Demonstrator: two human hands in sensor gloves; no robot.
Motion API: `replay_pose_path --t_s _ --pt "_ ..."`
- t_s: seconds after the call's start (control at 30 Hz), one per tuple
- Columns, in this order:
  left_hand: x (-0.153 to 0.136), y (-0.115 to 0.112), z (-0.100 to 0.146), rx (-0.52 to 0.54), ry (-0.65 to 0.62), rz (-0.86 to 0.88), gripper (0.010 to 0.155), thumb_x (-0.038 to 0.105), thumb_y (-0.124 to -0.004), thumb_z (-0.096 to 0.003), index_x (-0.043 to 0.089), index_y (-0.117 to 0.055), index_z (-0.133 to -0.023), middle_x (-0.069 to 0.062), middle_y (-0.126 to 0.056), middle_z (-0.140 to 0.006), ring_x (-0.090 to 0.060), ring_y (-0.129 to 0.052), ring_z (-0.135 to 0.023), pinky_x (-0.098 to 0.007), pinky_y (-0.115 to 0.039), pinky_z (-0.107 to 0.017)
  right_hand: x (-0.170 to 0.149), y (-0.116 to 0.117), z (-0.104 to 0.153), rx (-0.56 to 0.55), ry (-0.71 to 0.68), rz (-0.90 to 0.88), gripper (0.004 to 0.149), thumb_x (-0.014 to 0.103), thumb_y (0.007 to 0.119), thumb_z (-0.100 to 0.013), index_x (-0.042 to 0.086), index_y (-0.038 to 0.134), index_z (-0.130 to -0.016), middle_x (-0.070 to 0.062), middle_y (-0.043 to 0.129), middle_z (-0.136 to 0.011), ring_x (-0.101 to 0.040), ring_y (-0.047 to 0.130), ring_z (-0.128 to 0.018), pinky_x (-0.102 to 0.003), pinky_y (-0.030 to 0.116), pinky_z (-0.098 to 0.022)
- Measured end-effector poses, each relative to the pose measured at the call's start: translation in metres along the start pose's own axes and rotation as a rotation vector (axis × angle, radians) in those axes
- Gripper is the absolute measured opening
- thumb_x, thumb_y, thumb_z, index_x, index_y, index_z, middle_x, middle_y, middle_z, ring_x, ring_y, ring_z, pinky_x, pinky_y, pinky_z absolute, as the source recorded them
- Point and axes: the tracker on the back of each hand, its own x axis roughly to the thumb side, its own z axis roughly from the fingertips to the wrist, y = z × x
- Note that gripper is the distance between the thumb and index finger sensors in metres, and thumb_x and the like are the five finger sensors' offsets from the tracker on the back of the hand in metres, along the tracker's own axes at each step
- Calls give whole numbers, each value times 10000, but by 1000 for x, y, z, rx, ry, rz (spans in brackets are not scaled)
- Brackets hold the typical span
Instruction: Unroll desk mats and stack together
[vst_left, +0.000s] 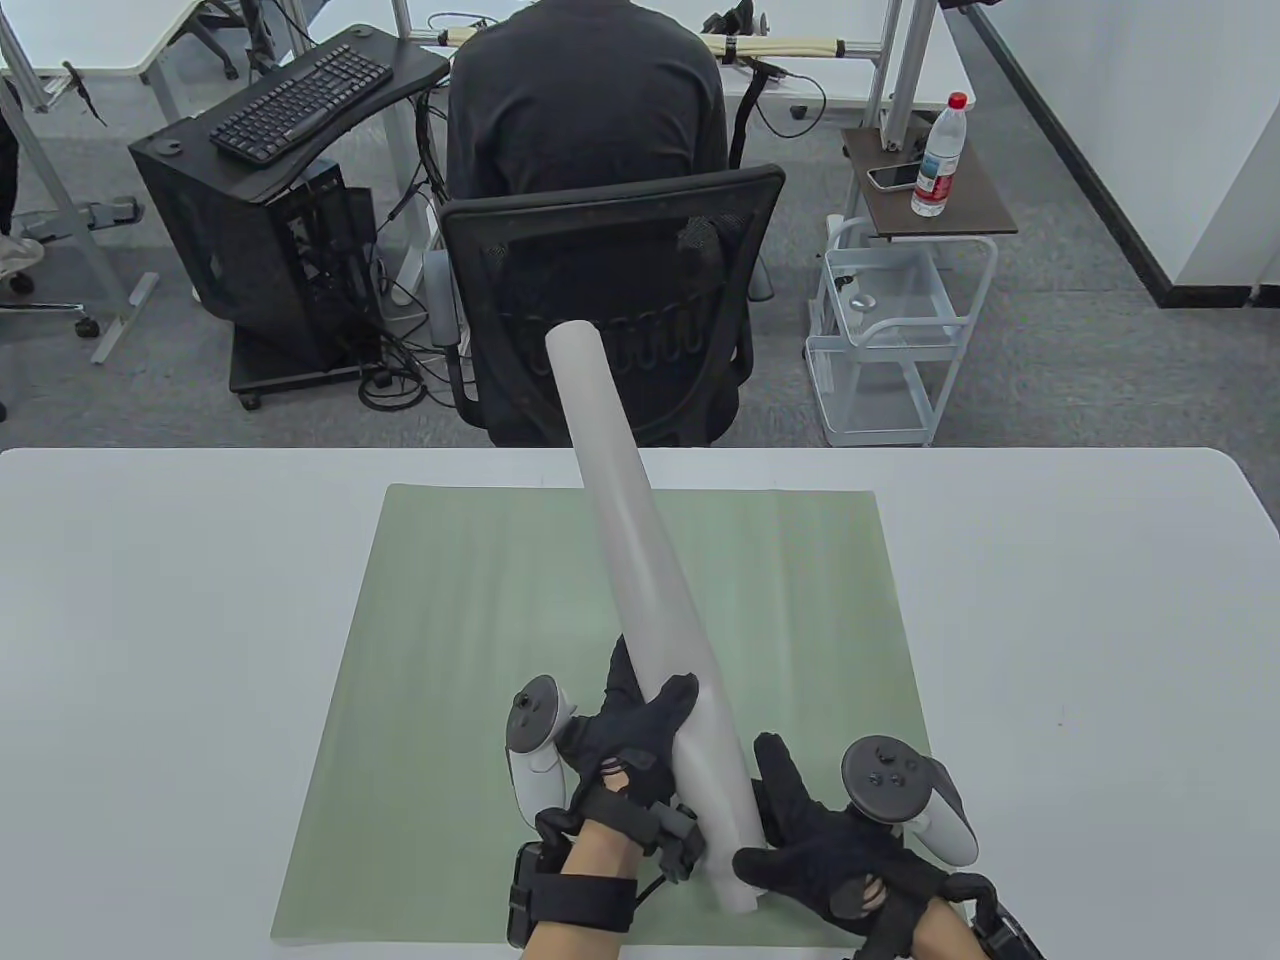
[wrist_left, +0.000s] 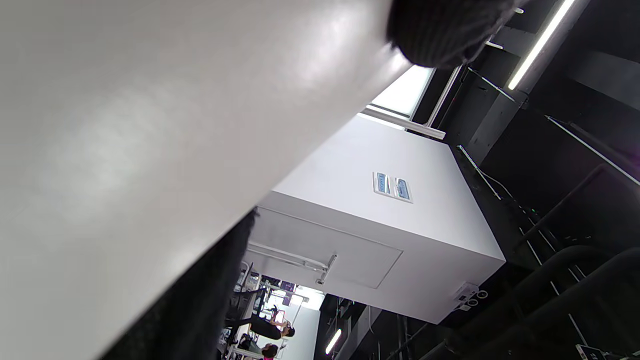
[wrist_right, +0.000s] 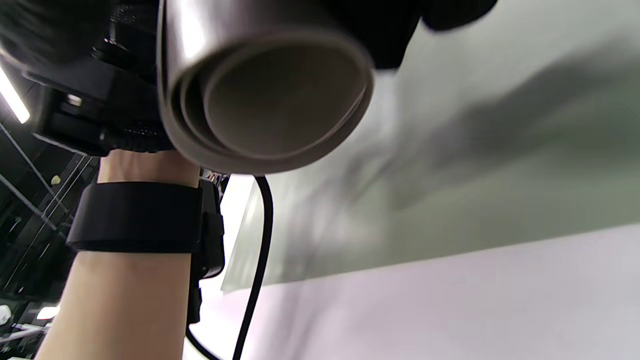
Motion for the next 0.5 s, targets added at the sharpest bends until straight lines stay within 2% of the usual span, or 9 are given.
replay_pose_path --t_s 0.07,0.17,0.23,0.3,0.33,0.4,0.5 --pt "1 3 1 -4 2 1 879 428 -726 -494 261 -2 -965 43 -336 -1117 -290 -492 -1019 -547 -471 -770 2 4 -4 -83 3 -23 1063 553 839 -450 187 -3 -985 -178 516 -1040 -370 806 -844 -587 613 -666" --pt "-1 10 4 -92 -20 68 912 421 -730 -489 248 35 -954 -5 -261 -1131 -328 -449 -1036 -563 -454 -772 3 6 -9 -56 -38 -133 1007 419 862 -477 198 35 -1006 -154 596 -985 -318 868 -756 -565 668 -646" --pt "-4 17 5 -154 -75 164 958 494 -749 -470 272 47 -955 -21 -227 -1147 -329 -497 -1043 -567 -489 -767 1 6 -11 35 -119 -312 963 367 854 -472 194 85 -1025 -141 656 -950 -290 911 -703 -550 703 -633" --pt "-9 22 5 -243 -139 399 1009 573 -763 -450 323 83 -941 -24 -232 -1165 -320 -548 -1049 -565 -518 -768 0 14 -13 273 -213 -578 945 341 840 -493 181 76 -1026 -147 657 -948 -294 910 -698 -554 692 -645" --pt "-11 23 5 -258 -158 499 1028 606 -777 -434 361 87 -935 4 -313 -1167 -299 -611 -1044 -556 -551 -769 0 17 -14 324 -227 -623 942 332 841 -499 178 77 -1028 -154 657 -947 -302 908 -695 -560 685 -645" --pt "-13 24 7 -254 -221 695 1026 610 -837 -419 415 15 -956 14 -423 -1148 -281 -711 -1002 -554 -599 -755 -2 21 -17 374 -199 -565 944 337 841 -496 203 72 -1027 -162 638 -953 -321 882 -707 -575 657 -653" --pt "-13 32 11 -179 -174 544 984 567 -864 -443 426 -51 -979 19 -513 -1119 -261 -773 -960 -559 -633 -735 -5 23 -16 340 -124 -367 946 383 820 -496 215 54 -1025 -168 596 -1016 -353 853 -801 -588 626 -675"
